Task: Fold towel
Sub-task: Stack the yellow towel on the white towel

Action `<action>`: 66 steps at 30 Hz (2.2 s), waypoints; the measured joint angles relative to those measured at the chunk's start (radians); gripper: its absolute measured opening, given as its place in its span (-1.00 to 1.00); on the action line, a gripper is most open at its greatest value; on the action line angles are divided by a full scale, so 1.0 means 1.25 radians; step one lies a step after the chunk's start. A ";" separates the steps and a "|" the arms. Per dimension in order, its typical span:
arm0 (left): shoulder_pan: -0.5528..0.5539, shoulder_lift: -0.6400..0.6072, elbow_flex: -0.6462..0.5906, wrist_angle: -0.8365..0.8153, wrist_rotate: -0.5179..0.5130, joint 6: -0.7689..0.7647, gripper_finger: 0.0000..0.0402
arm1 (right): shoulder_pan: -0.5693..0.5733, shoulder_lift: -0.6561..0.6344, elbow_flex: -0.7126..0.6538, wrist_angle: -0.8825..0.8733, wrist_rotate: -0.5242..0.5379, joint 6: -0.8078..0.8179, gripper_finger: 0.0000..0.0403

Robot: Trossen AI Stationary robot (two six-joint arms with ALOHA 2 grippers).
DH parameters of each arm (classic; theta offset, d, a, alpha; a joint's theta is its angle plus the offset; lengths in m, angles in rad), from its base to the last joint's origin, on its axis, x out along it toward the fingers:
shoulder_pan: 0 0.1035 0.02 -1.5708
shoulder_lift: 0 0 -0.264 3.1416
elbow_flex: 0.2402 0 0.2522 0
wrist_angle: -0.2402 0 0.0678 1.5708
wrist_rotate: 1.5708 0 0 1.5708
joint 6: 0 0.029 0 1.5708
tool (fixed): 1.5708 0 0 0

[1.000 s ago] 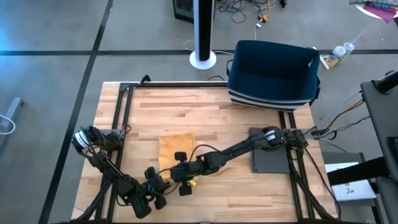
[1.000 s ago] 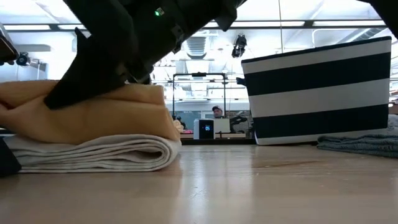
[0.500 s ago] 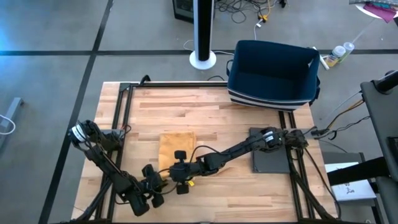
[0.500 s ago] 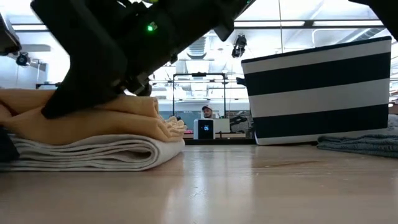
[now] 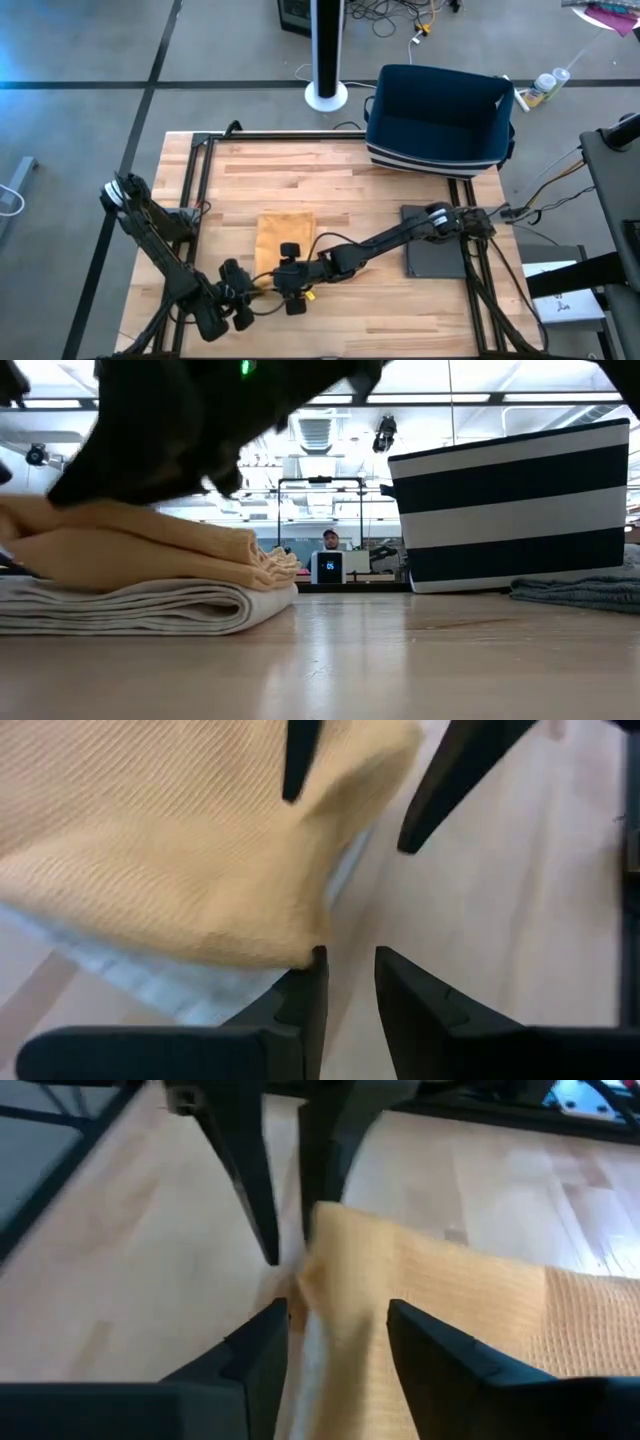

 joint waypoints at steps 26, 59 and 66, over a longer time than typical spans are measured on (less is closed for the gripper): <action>-0.007 0.035 0.007 -0.207 0.073 -0.099 -0.61 | 0.010 -0.026 -0.163 0.006 0.023 0.089 -0.14; -0.033 0.107 -0.054 -0.338 -0.015 -0.366 -0.61 | 0.043 -0.054 -0.159 0.004 0.014 0.031 -0.12; -0.035 0.080 -0.040 -0.435 0.048 -0.387 -0.61 | 0.042 -0.109 -0.160 -0.091 0.023 -0.009 -0.12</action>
